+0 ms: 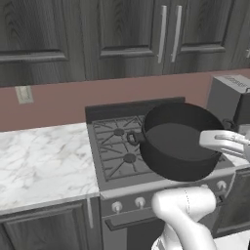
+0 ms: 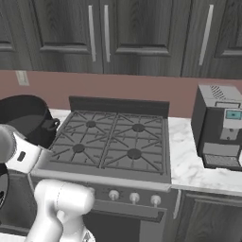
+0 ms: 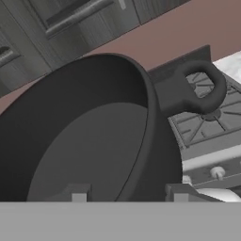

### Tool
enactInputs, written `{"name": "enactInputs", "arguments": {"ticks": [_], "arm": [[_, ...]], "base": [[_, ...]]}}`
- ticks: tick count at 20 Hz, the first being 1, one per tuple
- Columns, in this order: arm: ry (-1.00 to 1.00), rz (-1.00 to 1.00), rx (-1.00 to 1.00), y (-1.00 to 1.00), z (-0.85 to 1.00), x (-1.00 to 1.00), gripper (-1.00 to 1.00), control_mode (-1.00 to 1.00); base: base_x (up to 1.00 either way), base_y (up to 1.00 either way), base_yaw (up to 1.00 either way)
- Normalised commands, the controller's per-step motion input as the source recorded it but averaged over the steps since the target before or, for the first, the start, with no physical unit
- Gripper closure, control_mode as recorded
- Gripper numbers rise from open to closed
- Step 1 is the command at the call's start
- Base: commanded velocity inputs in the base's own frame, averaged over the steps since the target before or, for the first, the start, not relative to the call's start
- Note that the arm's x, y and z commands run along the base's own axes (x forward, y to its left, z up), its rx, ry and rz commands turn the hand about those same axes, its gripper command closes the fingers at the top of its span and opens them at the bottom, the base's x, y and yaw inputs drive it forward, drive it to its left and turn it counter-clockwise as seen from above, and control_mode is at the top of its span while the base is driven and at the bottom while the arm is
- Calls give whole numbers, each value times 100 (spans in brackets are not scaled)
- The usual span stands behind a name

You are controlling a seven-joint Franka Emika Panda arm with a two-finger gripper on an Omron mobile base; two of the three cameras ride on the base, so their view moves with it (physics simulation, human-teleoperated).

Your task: Move the pot and pan from the stove into the sink.

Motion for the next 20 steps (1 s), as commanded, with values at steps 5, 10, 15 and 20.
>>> {"name": "enactInputs", "arguments": {"ticks": [5,10,15,20], "arm": [[0,0,0,0,0,0,100,100],[0,0,0,0,0,0,100,100],[0,0,0,0,0,0,100,100],[0,0,0,0,0,0,100,100]], "base": [[-64,0,0],[-21,0,0],[0,-1,-4],[-8,-22,-26]]}}
